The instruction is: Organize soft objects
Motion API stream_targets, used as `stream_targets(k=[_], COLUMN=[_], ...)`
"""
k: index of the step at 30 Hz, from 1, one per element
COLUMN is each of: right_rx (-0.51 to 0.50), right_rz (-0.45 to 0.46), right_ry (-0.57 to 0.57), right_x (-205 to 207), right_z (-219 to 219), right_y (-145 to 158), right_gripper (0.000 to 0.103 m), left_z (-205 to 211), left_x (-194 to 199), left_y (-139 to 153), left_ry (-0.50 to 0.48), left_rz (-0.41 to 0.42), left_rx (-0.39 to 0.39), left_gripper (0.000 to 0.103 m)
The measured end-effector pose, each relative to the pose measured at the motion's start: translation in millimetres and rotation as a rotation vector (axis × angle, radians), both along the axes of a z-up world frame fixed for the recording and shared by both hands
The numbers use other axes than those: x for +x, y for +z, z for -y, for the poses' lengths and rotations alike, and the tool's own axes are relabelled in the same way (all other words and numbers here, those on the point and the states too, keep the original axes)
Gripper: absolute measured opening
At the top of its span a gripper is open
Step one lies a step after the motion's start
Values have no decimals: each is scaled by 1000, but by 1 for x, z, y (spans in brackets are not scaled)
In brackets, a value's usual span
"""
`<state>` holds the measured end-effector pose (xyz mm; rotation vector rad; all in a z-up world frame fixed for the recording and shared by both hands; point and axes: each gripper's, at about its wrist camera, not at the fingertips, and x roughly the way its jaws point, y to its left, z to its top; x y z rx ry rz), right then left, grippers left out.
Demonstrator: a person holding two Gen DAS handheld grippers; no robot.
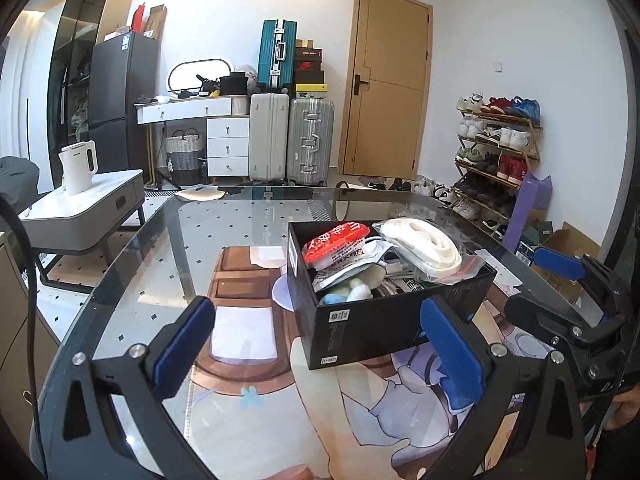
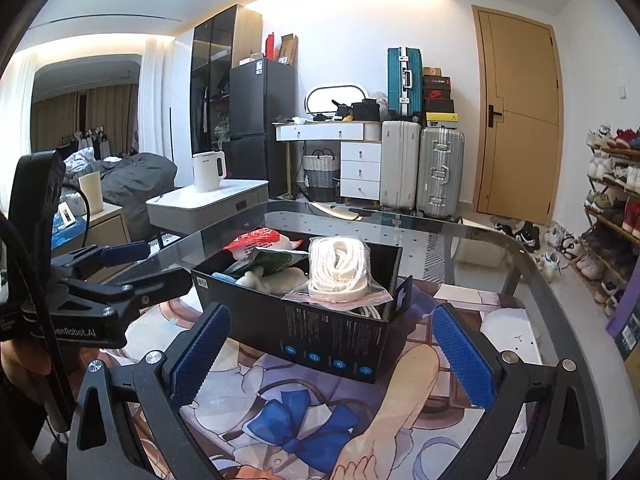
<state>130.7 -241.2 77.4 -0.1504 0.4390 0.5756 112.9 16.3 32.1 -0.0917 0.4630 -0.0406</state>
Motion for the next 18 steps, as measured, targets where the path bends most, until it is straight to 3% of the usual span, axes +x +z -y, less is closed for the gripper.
stream_targets(k=[18], right_rx=[40], right_rz=[-4], right_ry=[-12], right_x=[0], right_z=[8], right_y=[1], right_gripper=[102], left_z=[0], left_x=[-3], left_y=[-1], left_ry=[11], left_rz=[25], left_rx=[-13], left_gripper=[103])
